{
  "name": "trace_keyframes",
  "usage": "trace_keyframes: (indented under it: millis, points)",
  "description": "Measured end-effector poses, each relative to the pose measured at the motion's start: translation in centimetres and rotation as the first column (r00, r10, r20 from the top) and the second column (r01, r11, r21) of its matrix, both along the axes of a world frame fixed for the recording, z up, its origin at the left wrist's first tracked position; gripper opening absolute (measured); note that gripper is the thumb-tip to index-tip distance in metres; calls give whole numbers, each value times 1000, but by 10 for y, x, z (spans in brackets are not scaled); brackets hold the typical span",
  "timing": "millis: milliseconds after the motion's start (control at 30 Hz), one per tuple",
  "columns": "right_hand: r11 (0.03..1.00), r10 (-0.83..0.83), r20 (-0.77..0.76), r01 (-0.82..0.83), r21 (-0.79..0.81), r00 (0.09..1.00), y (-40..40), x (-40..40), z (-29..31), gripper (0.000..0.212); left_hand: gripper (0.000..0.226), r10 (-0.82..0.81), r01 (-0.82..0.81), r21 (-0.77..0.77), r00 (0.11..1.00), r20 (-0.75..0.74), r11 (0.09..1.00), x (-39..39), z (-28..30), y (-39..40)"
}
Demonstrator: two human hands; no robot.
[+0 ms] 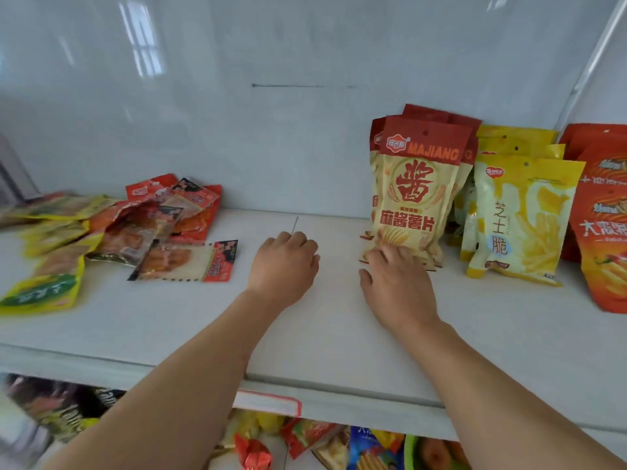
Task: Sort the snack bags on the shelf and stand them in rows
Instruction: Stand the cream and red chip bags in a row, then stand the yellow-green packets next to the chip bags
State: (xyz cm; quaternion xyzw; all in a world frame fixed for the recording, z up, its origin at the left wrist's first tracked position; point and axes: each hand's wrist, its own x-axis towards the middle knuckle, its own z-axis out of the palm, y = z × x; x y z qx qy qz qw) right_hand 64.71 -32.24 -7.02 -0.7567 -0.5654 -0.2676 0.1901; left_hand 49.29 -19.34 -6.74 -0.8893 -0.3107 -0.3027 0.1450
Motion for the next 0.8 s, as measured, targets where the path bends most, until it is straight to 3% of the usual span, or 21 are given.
trace_keyframes:
  millis: [133, 267, 667, 800]
  points:
    - [985, 122, 71, -112, -128, 990, 34, -58, 13, 14, 13, 11, -4, 87, 996, -90, 996, -64, 10, 11]
    - [971, 183, 64, -170, -168, 981, 67, -120, 22, 17, 11, 52, -43, 77, 991, -122, 996, -130, 15, 26]
    - [942, 294, -130, -310, -125, 947, 159, -226, 41, 24, 10, 184, -185, 48, 983, 5, 982, -249, 23, 86]
    - [927, 344, -196, -365, -84, 918, 194, -239, 44, 28, 30, 279, -281, 12, 957, 83, 960, -266, 27, 115]
